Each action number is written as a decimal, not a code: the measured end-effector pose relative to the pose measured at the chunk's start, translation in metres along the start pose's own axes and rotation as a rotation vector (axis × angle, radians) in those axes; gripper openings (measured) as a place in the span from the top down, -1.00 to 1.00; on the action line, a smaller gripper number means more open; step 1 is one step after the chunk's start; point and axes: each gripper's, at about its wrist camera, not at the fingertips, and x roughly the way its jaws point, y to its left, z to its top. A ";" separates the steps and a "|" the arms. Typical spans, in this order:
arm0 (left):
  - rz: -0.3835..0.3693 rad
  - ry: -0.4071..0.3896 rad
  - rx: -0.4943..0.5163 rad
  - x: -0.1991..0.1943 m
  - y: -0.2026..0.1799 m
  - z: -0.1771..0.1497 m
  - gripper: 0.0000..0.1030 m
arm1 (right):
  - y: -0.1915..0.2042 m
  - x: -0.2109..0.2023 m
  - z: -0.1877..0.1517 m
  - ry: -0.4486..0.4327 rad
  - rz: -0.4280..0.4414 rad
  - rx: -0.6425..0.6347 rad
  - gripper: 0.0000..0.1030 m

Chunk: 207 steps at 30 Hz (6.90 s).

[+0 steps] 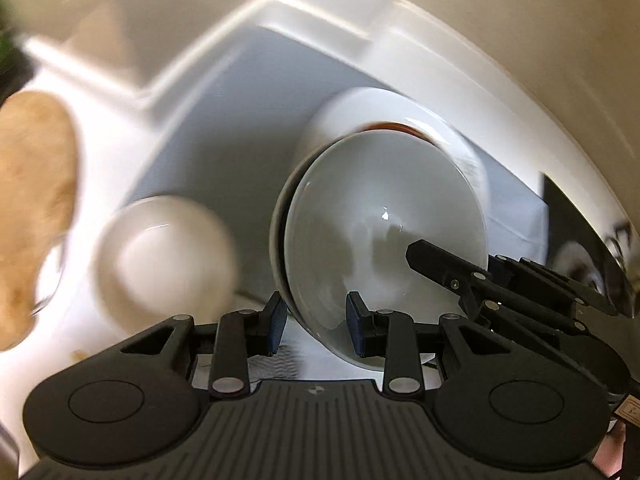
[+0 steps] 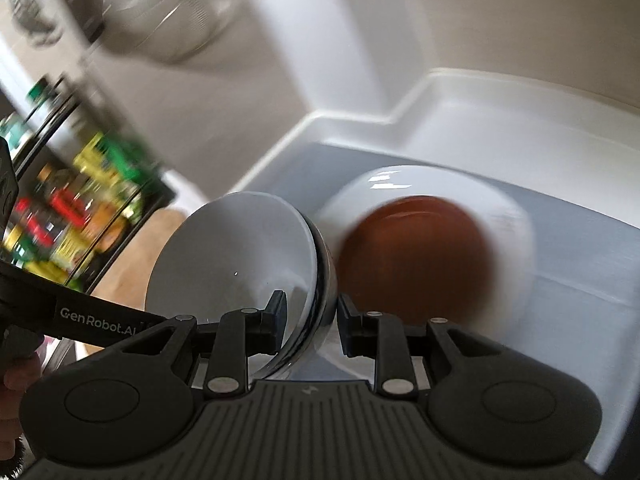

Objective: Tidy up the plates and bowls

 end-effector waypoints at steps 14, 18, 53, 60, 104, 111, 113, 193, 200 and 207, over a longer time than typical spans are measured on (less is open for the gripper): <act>0.010 -0.049 -0.142 -0.058 0.112 0.017 0.33 | 0.119 0.048 0.040 0.047 0.109 -0.169 0.42; -0.008 -0.031 -0.177 -0.048 0.128 0.013 0.34 | 0.125 0.059 0.037 0.078 0.105 -0.185 0.42; -0.069 0.003 -0.284 0.028 0.178 -0.012 0.31 | 0.092 0.073 -0.017 0.125 0.099 -0.060 0.54; -0.108 0.028 -0.292 0.042 0.182 -0.010 0.14 | 0.078 0.076 -0.020 0.123 0.090 0.009 -0.12; -0.124 0.059 -0.198 0.026 0.135 -0.009 -0.05 | 0.081 0.084 -0.026 0.127 0.043 0.065 0.14; -0.147 0.045 -0.114 0.017 0.101 0.011 -0.05 | 0.061 0.051 -0.013 0.047 0.003 0.103 0.15; -0.157 0.036 -0.089 0.015 0.089 0.018 -0.05 | 0.053 0.039 -0.008 0.023 -0.014 0.115 0.15; 0.020 -0.362 0.281 -0.151 -0.051 -0.063 -0.99 | 0.095 -0.156 -0.022 -0.217 -0.357 0.080 -0.85; 0.008 -0.432 0.354 -0.206 -0.054 -0.093 -0.99 | 0.157 -0.214 -0.034 -0.282 -0.460 0.139 -0.96; 0.065 -0.459 0.336 -0.239 -0.050 -0.104 -0.99 | 0.201 -0.234 -0.040 -0.325 -0.551 0.165 -0.96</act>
